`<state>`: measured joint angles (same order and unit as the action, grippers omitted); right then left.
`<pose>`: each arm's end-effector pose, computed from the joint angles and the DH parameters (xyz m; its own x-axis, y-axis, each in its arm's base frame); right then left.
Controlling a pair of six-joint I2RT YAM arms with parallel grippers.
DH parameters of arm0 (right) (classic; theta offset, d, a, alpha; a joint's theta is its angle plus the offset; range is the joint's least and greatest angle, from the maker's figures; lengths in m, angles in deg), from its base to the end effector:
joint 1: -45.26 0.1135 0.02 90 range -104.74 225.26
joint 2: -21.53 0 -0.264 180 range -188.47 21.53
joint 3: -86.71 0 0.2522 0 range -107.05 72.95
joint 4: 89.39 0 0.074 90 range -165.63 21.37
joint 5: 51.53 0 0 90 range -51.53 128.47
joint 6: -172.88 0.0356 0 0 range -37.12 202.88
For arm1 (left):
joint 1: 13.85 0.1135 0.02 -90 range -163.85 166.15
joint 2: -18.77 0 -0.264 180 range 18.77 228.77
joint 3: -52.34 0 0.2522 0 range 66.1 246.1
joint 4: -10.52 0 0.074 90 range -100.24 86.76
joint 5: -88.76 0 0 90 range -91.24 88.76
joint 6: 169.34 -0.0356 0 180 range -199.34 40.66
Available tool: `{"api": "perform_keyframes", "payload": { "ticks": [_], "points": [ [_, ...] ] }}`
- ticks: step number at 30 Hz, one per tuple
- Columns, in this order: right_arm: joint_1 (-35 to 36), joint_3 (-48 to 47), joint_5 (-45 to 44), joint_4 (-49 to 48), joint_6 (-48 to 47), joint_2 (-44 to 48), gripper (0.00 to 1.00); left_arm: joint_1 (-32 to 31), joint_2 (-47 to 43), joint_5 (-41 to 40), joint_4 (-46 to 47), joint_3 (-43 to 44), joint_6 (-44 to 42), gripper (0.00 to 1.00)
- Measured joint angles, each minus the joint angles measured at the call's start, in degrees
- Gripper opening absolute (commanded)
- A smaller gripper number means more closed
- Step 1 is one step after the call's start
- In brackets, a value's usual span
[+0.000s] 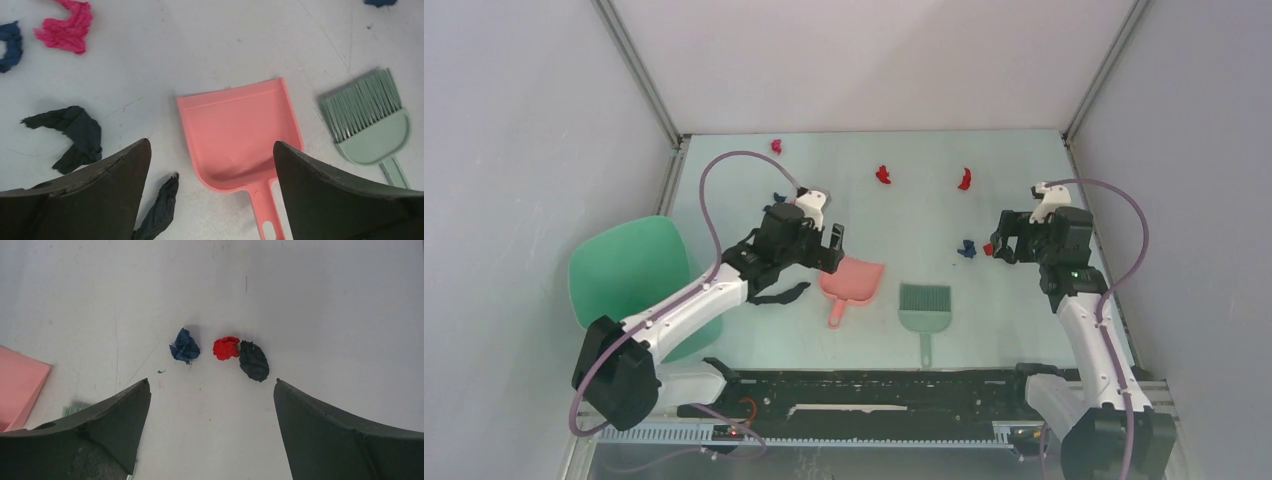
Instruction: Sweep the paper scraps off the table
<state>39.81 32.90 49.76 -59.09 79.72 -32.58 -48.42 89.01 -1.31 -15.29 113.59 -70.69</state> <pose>0.2109 -0.0131 0.2706 -0.5019 -0.0064 -0.8649 -0.1024 0.9934 0.0521 0.2222 -0.1531 0.2600 -0.5498 0.1962 -0.8119 0.4895 0.8633 -0.1228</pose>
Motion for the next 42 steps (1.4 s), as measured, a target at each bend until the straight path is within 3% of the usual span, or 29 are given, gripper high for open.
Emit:
{"api": "perform_keyframes", "payload": {
  "ticks": [4,8,10,12,16,23,26,29,33,42],
  "points": [
    [0.2,0.2,-0.6,-0.2,-0.2,1.9,1.00,-0.4,-1.1,-4.5,0.9,0.0,2.6,1.00],
    [0.2,0.5,1.4,-0.1,-2.0,3.2,1.00,-0.7,-8.8,-10.2,7.2,-3.2,12.4,0.97],
    [0.0,0.8,2.9,0.0,-3.1,3.2,1.00,0.5,-13.5,-9.0,13.7,-7.5,17.0,0.89],
    [0.0,1.3,4.5,0.4,-4.7,3.1,1.00,1.6,-13.9,-4.9,18.5,-9.8,19.8,0.89],
    [-0.2,1.5,6.0,1.4,-7.2,2.8,1.00,-1.2,-3.5,1.9,19.5,-4.7,20.9,0.83],
    [-0.5,1.5,6.0,1.7,-9.2,2.5,1.00,-18.3,14.4,-4.3,3.5,11.6,15.2,0.74],
    [-0.6,1.5,5.9,1.7,-9.6,2.5,1.00,-21.6,19.8,-5.5,1.4,15.2,15.2,0.71],
    [-0.6,1.5,5.9,1.7,-9.8,2.5,0.99,-23.2,24.0,-6.6,0.3,16.1,15.7,0.65],
    [-0.6,1.5,6.0,1.7,-10.2,2.5,0.99,-24.6,29.2,-8.1,-1.8,18.0,17.4,0.66],
    [-0.5,1.5,6.0,1.8,-10.6,2.5,0.99,-25.6,34.7,-8.1,-2.7,21.0,19.5,0.58]
  ]
}}
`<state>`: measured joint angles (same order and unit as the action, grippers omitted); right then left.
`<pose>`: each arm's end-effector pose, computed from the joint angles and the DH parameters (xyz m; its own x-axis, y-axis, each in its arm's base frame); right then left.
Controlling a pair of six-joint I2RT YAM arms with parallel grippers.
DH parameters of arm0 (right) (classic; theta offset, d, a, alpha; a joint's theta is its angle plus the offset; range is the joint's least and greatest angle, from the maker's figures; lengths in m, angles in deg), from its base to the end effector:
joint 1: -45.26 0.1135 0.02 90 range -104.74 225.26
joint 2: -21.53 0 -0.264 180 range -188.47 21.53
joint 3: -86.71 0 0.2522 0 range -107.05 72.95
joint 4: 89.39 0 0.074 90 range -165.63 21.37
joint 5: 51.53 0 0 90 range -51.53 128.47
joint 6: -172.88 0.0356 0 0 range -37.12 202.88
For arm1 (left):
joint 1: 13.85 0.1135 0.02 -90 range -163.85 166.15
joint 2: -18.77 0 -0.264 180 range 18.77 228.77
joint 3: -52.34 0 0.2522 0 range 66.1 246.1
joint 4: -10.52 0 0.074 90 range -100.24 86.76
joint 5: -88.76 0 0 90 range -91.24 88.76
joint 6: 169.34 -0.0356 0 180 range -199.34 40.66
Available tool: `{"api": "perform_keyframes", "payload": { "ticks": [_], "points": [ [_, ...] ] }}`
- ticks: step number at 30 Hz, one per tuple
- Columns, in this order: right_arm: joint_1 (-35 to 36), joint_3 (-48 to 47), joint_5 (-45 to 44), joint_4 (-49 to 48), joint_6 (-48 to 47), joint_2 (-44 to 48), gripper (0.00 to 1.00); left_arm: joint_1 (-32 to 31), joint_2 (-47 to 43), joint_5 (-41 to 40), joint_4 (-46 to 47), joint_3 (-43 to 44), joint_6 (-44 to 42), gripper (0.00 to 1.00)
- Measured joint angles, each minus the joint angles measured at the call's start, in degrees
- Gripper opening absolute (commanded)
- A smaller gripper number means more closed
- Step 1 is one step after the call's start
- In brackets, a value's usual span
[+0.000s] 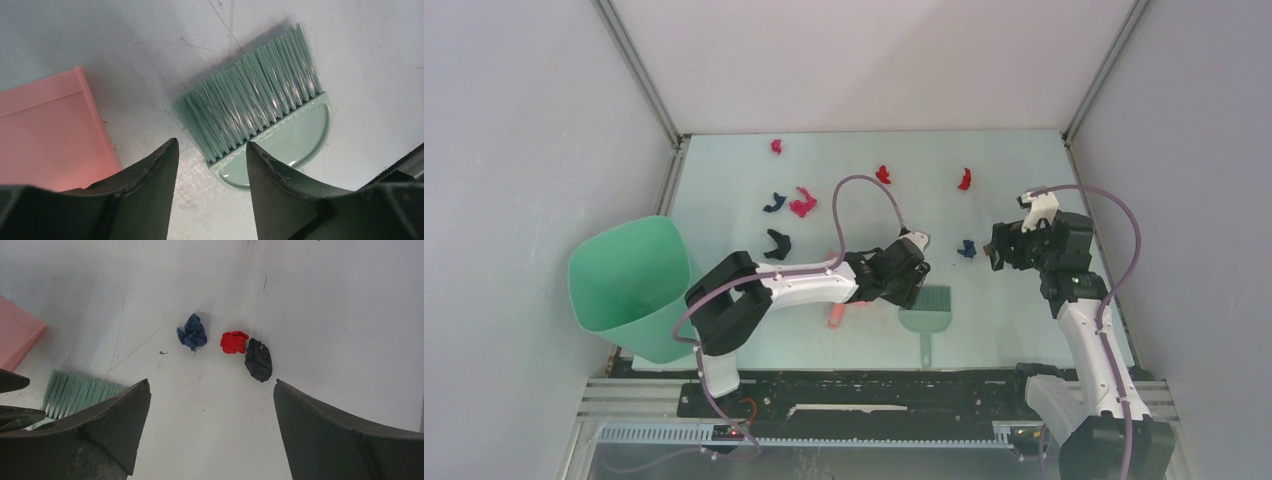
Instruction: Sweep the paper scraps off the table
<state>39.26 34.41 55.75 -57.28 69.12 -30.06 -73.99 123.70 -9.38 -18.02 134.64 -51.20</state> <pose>0.2003 -0.0104 0.2672 -0.4670 -0.1793 -0.8659 -0.2712 0.9611 -0.0527 0.1982 -0.3351 0.1864 -0.7261 0.3270 -0.6049 0.5351 0.8211 -0.1985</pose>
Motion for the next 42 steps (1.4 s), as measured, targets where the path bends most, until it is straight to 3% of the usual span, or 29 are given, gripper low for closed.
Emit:
{"api": "perform_keyframes", "payload": {
  "ticks": [12,16,24,31,36,42],
  "points": [
    [0.7,0.0,1.3,0.5,-0.6,-0.1,0.98,0.0,4.7,2.3,-1.7,3.1,0.4,0.55],
    [0.9,0.0,1.4,0.6,-0.8,-0.1,0.98,0.0,5.9,2.4,-2.6,4.0,0.5,0.44],
    [0.8,0.0,3.0,0.7,-1.0,-0.1,0.98,0.0,7.3,2.3,-2.1,4.7,1.0,0.01],
    [-2.0,0.0,11.6,3.4,-1.6,0.2,0.98,0.1,5.1,0.9,1.7,1.4,0.9,0.00],
    [-6.0,0.0,20.7,6.2,-2.5,1.5,0.95,0.4,-6.6,0.1,9.4,-9.7,2.6,0.00],
    [-9.1,-0.5,33.4,11.6,-7.1,-0.2,0.87,1.2,-17.1,0.8,19.7,-14.9,7.7,0.00]
  ]
}}
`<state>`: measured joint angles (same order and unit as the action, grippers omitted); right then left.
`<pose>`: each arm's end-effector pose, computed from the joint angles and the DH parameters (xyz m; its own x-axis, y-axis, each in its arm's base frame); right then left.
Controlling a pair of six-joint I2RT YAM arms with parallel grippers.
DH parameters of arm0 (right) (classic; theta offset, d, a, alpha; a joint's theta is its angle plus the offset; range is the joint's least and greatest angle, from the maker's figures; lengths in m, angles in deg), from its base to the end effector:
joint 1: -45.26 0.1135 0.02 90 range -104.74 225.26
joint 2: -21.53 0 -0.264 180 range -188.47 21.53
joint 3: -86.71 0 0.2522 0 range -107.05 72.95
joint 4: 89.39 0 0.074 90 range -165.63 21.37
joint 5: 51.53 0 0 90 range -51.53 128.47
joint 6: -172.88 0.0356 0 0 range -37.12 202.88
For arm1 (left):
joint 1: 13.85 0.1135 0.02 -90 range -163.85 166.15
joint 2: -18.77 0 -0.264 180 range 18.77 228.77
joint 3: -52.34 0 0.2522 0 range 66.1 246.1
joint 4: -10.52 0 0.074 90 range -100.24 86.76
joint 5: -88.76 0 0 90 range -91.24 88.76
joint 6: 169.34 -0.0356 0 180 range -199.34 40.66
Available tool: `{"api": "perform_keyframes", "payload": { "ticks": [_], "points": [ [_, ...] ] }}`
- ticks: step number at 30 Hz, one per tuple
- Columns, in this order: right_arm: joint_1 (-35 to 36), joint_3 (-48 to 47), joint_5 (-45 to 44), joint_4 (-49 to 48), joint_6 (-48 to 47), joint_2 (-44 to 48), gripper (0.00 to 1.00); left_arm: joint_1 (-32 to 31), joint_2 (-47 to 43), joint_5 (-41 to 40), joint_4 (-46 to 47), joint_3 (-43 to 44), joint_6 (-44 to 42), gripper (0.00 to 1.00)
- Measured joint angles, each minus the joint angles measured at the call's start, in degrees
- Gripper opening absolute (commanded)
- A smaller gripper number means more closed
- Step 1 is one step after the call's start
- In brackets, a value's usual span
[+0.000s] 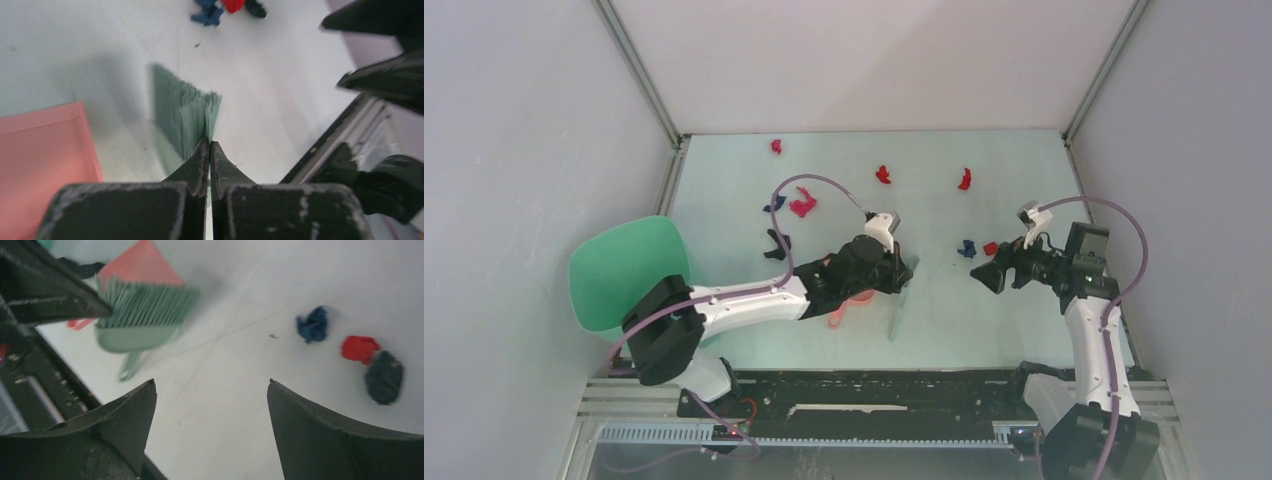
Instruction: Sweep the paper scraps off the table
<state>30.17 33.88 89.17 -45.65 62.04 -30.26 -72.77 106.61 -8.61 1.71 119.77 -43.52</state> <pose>0.1808 -0.0202 0.2600 -0.4753 -0.1052 -0.8735 -0.5920 0.7727 0.2290 0.1804 -0.2904 0.2360 -0.6676 -0.0167 -0.7443 0.4944 0.7376 -0.4600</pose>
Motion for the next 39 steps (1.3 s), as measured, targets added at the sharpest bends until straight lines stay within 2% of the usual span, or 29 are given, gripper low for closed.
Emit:
{"api": "perform_keyframes", "payload": {
  "ticks": [5,13,19,27,30,34,39],
  "points": [
    [-1.0,-0.7,8.9,4.4,-3.5,-3.2,0.87,1.2,-4.2,1.6,7.0,-3.9,4.9,0.00],
    [-0.7,-0.9,14.8,5.6,-3.5,-6.5,0.87,3.6,-9.9,3.7,15.0,-9.4,12.5,0.00],
    [2.2,-0.9,15.7,-0.2,7.3,-10.3,0.93,4.6,-14.1,5.1,24.7,-11.8,17.8,0.00],
    [5.5,-0.9,25.7,-6.8,21.5,-19.2,0.97,4.6,-15.3,7.0,35.9,-12.1,21.6,0.00],
    [5.9,-1.0,30.6,-8.9,25.7,-21.2,0.99,4.6,-15.0,9.2,40.1,-12.1,22.7,0.00],
    [7.0,-1.4,35.1,-12.2,32.2,-25.9,1.00,4.6,-10.4,14.4,50.7,-11.7,24.9,0.00],
    [8.1,-5.5,36.7,-3.3,27.1,-31.3,1.00,4.6,0.3,19.0,63.0,-10.2,31.6,0.00]
  ]
}}
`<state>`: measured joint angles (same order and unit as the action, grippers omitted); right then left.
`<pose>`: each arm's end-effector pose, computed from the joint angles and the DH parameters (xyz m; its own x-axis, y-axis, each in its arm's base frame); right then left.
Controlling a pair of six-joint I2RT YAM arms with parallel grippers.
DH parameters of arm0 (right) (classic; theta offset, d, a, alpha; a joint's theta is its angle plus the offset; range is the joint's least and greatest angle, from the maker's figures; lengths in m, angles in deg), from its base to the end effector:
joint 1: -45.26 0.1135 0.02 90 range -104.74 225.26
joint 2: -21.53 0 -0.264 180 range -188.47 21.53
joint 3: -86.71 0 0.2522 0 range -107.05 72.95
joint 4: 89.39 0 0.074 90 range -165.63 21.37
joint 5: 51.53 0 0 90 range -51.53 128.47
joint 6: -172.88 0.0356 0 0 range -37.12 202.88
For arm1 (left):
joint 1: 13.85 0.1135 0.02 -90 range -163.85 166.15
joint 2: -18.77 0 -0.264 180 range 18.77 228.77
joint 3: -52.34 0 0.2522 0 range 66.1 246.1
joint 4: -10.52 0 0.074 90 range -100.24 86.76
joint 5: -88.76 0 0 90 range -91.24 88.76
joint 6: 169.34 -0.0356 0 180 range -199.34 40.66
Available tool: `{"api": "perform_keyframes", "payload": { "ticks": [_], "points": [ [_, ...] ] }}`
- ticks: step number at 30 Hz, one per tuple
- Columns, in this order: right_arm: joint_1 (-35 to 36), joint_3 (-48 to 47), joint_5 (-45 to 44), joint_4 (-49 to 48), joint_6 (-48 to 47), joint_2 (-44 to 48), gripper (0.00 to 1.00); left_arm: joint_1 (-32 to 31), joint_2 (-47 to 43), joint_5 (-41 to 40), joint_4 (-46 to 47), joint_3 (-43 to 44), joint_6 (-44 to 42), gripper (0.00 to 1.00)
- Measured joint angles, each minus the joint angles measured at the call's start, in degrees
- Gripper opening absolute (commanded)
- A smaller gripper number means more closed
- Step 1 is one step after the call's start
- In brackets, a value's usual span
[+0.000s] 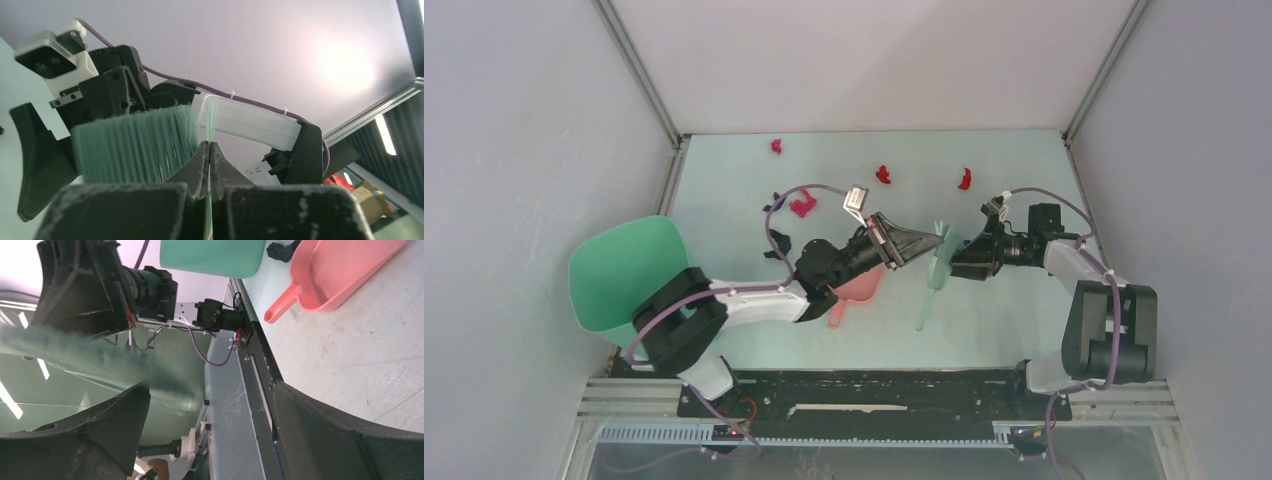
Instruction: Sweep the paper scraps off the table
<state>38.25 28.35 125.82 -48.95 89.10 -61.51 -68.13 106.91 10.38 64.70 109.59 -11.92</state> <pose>0.2515 0.0049 0.2016 -0.9397 0.1206 -0.3201 -0.3115 0.0846 0.9465 0.1856 -0.2704 0.2909 -0.7454 -0.5126 -0.4262 0.5600 -0.1345 -0.8175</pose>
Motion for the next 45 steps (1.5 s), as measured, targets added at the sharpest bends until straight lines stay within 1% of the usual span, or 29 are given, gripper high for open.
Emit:
{"api": "perform_keyframes", "payload": {
  "ticks": [4,12,15,20,26,30,33,36,38,41,43,45],
  "points": [
    [-0.2,-1.8,0.5,6.3,-5.5,-0.2,1.00,0.0,5.0,1.9,3.9,2.3,3.8,0.00],
    [-1.3,-2.7,1.1,14.1,-12.0,1.2,0.99,0.1,6.1,2.2,8.5,3.5,6.1,0.00],
    [-1.4,-3.1,1.3,15.3,-13.1,2.0,0.97,0.1,7.2,2.2,8.9,3.5,6.2,0.00],
    [-1.4,-3.2,1.4,16.6,-13.9,3.2,0.91,0.2,9.1,2.5,9.7,3.5,6.1,0.00],
    [-1.7,-3.2,1.4,19.4,-16.5,7.5,0.91,1.4,18.3,5.7,12.9,9.7,7.4,0.00],
    [-3.3,-3.2,1.6,21.1,-18.7,10.1,0.93,2.7,21.8,6.6,13.6,10.4,9.1,0.00],
    [-5.3,-3.2,1.5,21.5,-19.5,10.1,0.87,3.3,22.0,6.3,14.0,10.4,10.1,0.00],
    [-7.6,-3.3,1.6,23.2,-23.2,10.0,0.86,3.7,21.9,3.5,14.6,9.5,10.9,0.00],
    [-9.0,-3.4,1.5,26.0,-27.1,10.3,0.83,3.7,21.2,1.1,13.8,7.5,11.1,0.00],
    [-9.6,-4.0,0.7,28.8,-30.4,12.3,0.82,3.7,18.5,-2.8,9.0,3.7,10.6,0.00],
    [-9.1,-4.2,-3.0,27.9,-29.6,15.6,0.83,3.7,15.8,-4.9,4.2,2.5,9.2,0.00],
    [-7.2,-4.2,-9.0,25.0,-27.1,20.0,0.87,3.7,12.7,-6.1,-1.6,2.7,6.6,0.00]
  ]
}}
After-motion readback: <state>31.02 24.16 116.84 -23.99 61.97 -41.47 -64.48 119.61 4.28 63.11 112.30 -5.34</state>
